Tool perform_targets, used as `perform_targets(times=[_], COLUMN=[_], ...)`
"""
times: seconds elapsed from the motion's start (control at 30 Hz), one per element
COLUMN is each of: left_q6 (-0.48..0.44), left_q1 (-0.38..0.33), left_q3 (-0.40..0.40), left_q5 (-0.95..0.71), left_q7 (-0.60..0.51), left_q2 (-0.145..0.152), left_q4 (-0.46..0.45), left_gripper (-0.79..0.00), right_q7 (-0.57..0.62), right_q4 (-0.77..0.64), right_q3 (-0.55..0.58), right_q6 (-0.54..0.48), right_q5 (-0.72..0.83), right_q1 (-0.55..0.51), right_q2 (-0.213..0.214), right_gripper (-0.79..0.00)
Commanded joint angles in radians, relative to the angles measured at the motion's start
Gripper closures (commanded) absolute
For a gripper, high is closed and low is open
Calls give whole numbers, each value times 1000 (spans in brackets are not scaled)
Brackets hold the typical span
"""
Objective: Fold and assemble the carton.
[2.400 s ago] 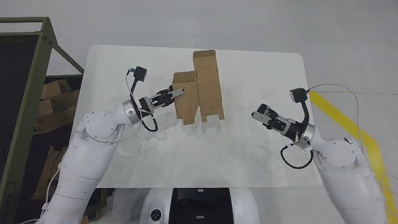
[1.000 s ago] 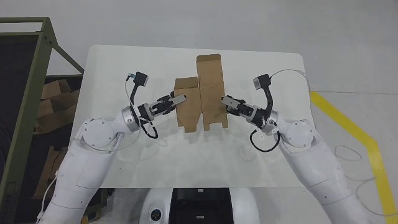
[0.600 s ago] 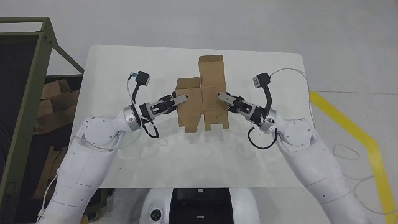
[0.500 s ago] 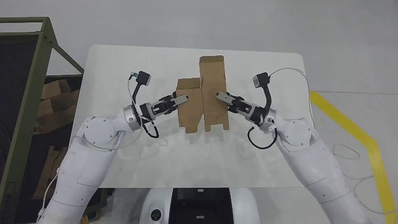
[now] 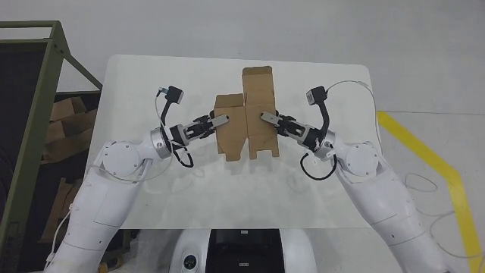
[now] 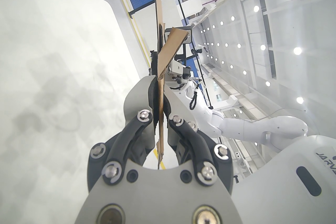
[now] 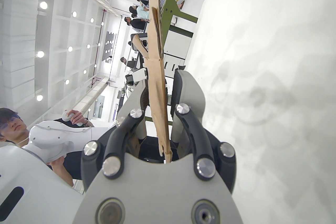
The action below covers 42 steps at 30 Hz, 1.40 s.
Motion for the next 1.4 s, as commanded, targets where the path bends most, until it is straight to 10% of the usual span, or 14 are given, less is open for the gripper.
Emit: perform_targets(times=[0.0, 0.27, 0.33, 0.37, 1.37], left_q6=[-1, 5, 11, 14, 37], left_q1=[-1, -9, -12, -14, -19], left_q3=[0, 3, 4, 3, -111], left_q5=[-1, -9, -17, -21, -122], left_q7=[0, -2, -1, 1, -45], left_q2=[1, 3, 3, 3, 21], left_q4=[1, 9, 12, 15, 38], left_gripper=[0, 0, -388, -785, -785], right_q7=[2, 7, 8, 10, 191], right_q4=[2, 8, 11, 12, 31], right_q3=[-1, 0, 1, 2, 36], right_q6=[0, -4, -4, -6, -132], right_q5=[0, 1, 1, 3, 42], right_q1=[3, 9, 10, 11, 13], right_q2=[-1, -5, -5, -6, 5], right_gripper=[0, 0, 0, 0, 0])
